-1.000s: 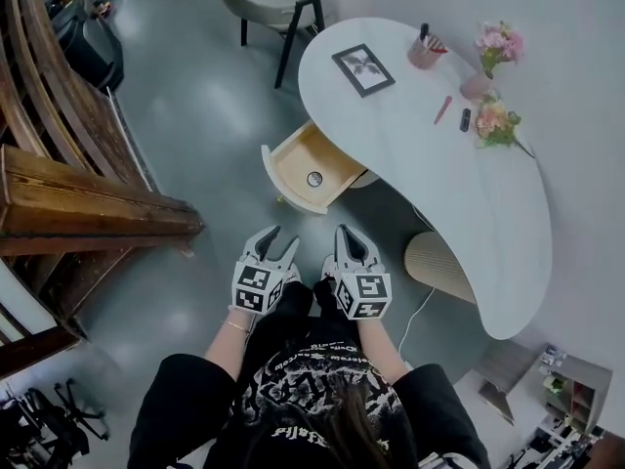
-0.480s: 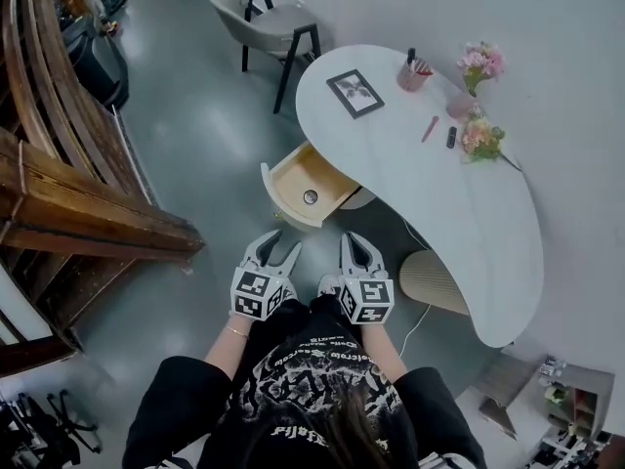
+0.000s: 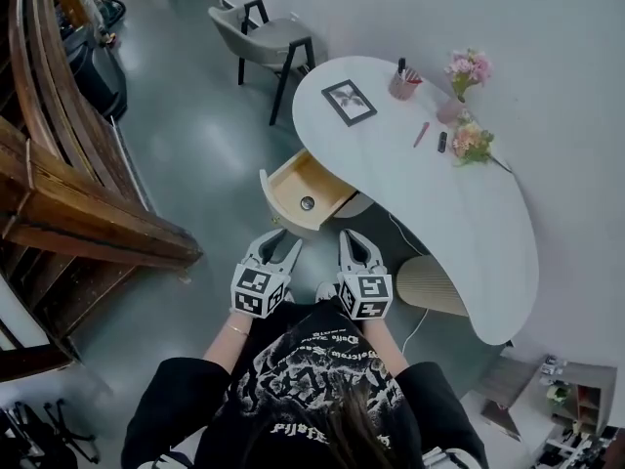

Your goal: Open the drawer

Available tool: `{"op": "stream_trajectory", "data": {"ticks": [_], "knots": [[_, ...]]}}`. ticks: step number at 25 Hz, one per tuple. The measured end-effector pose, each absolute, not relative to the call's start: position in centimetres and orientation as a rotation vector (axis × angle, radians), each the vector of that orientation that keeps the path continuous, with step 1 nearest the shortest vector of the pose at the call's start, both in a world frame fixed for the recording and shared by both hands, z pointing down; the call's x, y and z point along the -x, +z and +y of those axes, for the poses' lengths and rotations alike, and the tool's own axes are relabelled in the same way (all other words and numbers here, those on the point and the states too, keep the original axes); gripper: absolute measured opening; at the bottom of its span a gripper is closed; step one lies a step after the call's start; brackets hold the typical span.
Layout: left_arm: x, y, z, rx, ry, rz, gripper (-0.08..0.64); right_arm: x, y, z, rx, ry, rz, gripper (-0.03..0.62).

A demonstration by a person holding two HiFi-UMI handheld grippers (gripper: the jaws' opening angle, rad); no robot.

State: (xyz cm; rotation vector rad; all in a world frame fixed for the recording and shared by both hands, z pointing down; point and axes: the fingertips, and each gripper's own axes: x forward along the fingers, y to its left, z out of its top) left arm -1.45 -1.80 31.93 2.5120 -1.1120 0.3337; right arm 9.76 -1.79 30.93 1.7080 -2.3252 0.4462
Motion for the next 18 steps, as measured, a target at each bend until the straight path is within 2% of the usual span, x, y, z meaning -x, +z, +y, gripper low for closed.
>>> {"op": "stream_trajectory", "data": {"ticks": [8, 12, 18], "knots": [[2.1, 31.6, -1.7, -2.538, 0.324, -1.111, 0.112, -9.7, 31.0, -1.9, -1.722, 0.451, -2.301, 0.026], [2.5, 31.1, -1.8, -2.558, 0.313, -1.133, 0.037, -9.5, 31.3, -1.6, -1.722, 0.464, -2.302, 0.026], [2.9, 30.8, -1.6, -2.567, 0.301, -1.14, 0.028, -10.0, 31.4, -1.4, -1.769, 0.503, -2.29, 0.026]]}}
